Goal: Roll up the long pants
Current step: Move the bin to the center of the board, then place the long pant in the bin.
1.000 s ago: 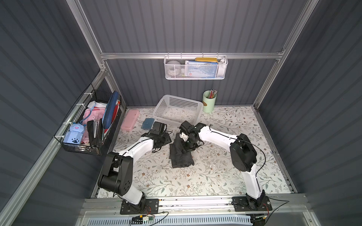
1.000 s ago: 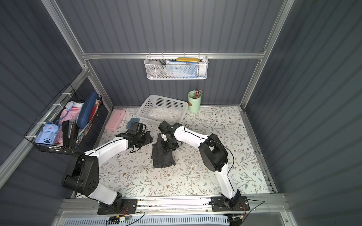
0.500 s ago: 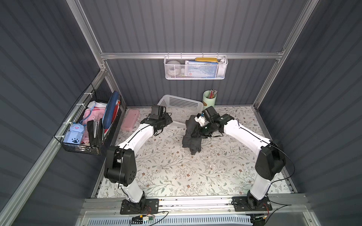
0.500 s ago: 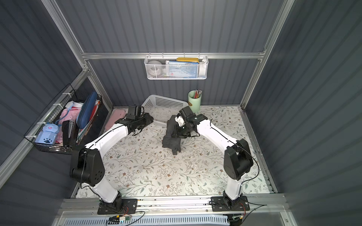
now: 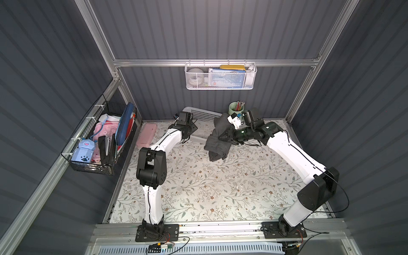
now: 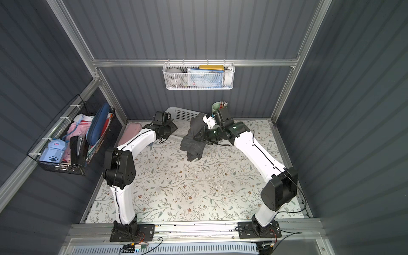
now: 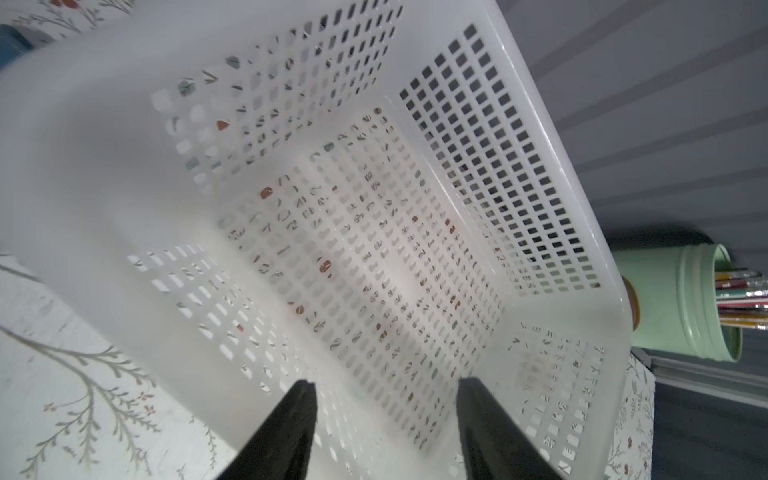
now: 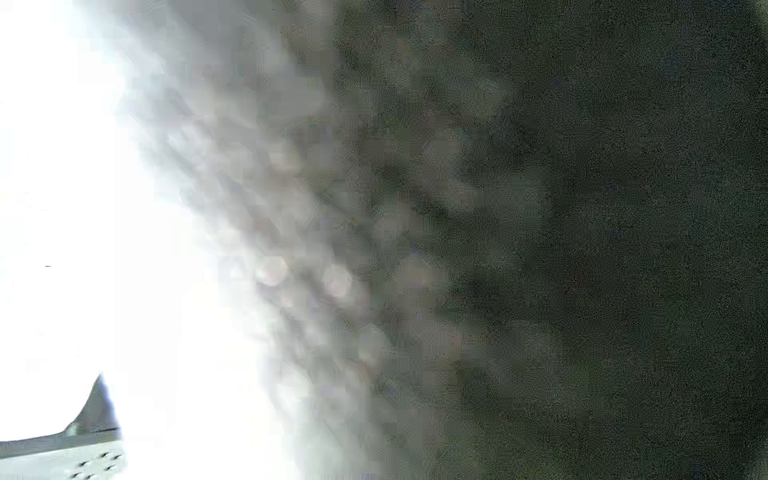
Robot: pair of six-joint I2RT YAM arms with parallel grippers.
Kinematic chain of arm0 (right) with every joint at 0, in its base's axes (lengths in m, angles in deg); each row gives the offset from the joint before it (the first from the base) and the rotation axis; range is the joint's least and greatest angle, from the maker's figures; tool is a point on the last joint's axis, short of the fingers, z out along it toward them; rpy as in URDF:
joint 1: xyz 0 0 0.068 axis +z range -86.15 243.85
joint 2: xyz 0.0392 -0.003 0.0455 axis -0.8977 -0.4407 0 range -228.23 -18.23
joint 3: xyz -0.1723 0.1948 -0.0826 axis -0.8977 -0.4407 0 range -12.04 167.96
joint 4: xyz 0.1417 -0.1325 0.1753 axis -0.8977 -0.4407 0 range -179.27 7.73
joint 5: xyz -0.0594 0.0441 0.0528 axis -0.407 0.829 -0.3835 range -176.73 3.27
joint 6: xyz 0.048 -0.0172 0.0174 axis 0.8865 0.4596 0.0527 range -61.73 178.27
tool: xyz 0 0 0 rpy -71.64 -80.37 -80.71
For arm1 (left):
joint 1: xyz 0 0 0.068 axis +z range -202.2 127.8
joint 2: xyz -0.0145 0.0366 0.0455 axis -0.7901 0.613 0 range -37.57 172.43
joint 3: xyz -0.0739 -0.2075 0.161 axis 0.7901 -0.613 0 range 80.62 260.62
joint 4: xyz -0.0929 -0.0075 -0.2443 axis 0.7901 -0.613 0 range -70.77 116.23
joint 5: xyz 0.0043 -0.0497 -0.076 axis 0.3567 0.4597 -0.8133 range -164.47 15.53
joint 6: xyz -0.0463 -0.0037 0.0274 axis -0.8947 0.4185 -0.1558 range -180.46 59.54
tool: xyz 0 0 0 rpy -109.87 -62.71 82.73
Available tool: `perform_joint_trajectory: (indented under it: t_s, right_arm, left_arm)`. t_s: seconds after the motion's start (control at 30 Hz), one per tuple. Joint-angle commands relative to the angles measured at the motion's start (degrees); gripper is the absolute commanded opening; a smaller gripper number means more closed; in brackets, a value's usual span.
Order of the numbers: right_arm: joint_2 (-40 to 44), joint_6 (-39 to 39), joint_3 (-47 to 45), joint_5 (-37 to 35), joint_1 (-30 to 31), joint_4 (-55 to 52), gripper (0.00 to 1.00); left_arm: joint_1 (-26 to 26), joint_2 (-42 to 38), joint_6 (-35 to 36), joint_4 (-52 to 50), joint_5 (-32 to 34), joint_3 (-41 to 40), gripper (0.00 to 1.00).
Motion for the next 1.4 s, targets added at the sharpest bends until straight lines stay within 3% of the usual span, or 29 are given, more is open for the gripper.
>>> perform_joint_trajectory:
  t_s: [0.0, 0.17, 0.33, 0.5, 0.73, 0.8, 0.93, 1.0, 1.07, 1.17, 1.37]
  right_arm:
    - [0.21, 0.08, 2.18, 2.13, -0.77, 3.6, 0.0]
    - [-1.3, 0.67, 2.95, 2.75, -1.03, 4.95, 0.0]
    - [-2.22, 1.45, 3.86, 3.4, -1.14, 6.96, 0.0]
    - [-3.54, 1.83, 6.1, 4.95, -1.15, 7.5, 0.0]
    - [-4.03, 4.71, 6.32, 6.76, -1.03, 12.23, 0.0]
    - [-4.65, 5.89, 6.36, 6.91, -0.93, 15.53, 0.0]
    - [-8.06, 7.43, 8.47, 6.18, -1.05, 22.59, 0.0]
    - [-11.12, 7.41, 11.8, 6.03, -1.5, 23.53, 0.0]
    - [-14.57, 7.35, 15.73, 6.48, -2.22, 23.79, 0.0]
    - [-18.65, 7.55, 18.52, 6.56, -2.91, 24.97, 0.0]
    - [-23.92, 13.29, 13.23, 4.92, -3.1, 34.23, 0.0]
  left_arm:
    - [0.01, -5.67, -3.02, -4.34, 4.16, -0.42, 0.58]
    - [0.18, -7.79, -5.67, -13.44, 5.01, 0.92, 0.59]
    - [0.18, -6.82, -12.5, -7.82, 3.47, -7.49, 0.6]
    - [0.18, -1.88, -12.56, -6.06, 7.19, -3.45, 0.62]
    - [0.62, 3.63, -13.26, -6.96, 6.15, 1.27, 0.62]
    - [0.62, 4.31, -13.45, -5.98, 5.91, 0.62, 0.53]
    - [0.71, 3.2, -13.92, -5.07, 4.68, -1.43, 0.17]
    - [0.71, 1.39, -14.53, -4.62, 3.83, -3.55, 0.05]
    - [0.7, -0.77, -14.62, -4.2, 3.21, -5.94, 0.0]
    - [0.71, -3.4, -14.84, -3.99, 2.45, -8.49, 0.0]
    - [0.28, -12.23, -19.5, -1.99, 5.05, -20.35, 0.0]
